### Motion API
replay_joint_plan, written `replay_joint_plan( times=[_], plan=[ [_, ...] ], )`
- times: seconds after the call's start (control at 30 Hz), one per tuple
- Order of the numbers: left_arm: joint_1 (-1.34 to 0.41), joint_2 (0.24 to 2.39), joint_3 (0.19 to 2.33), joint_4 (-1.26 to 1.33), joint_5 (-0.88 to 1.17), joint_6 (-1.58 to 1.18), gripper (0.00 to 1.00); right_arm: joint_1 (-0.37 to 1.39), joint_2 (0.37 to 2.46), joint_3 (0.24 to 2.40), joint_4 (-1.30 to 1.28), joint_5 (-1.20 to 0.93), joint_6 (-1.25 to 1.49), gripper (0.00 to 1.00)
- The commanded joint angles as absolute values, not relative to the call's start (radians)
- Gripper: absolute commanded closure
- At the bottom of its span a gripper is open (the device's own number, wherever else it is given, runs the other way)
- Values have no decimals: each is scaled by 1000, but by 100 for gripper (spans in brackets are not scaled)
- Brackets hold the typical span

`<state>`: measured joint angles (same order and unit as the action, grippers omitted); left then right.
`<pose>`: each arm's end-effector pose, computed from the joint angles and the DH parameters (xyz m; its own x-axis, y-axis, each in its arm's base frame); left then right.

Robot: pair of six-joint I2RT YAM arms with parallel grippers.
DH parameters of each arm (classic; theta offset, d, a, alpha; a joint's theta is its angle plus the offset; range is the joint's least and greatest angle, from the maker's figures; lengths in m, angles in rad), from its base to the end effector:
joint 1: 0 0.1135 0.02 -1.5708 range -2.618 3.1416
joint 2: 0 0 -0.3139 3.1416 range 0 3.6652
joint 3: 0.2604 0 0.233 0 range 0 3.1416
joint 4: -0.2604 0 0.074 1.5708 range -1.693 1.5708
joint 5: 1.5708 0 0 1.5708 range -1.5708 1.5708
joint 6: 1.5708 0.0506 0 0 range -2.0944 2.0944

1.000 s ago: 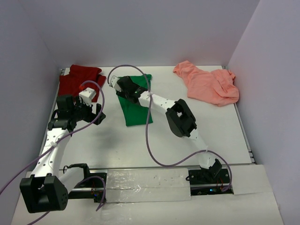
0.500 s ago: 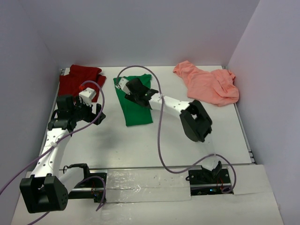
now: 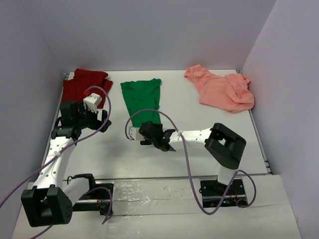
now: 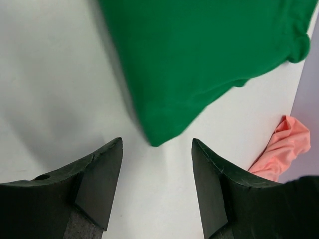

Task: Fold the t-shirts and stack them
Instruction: Fold the tshirt

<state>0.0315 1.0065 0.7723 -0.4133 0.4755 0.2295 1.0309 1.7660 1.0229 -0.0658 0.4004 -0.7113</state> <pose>0.1806 -0.0175 0.3131 -0.5104 0.1863 -0.8395 0.4653 0.8808 -0.0874 0.2074 0.3077 0.2260 0.1436 -0.9298 -0.3388 -0.7364 0.1283 -0.6643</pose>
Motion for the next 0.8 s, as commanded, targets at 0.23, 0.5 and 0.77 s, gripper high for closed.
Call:
replay_joint_plan(
  times=[0.23, 0.5, 0.77],
  plan=[
    [38, 950, 741, -319, 402, 252, 2, 1091, 1827, 862, 363, 512, -874, 36],
    [38, 950, 719, -273, 368, 253, 2, 1098, 1894, 844, 538, 512, -927, 37],
    [38, 948, 726, -273, 371, 256, 2, 1100, 1980, 945, 466, 440, -864, 42]
  ],
)
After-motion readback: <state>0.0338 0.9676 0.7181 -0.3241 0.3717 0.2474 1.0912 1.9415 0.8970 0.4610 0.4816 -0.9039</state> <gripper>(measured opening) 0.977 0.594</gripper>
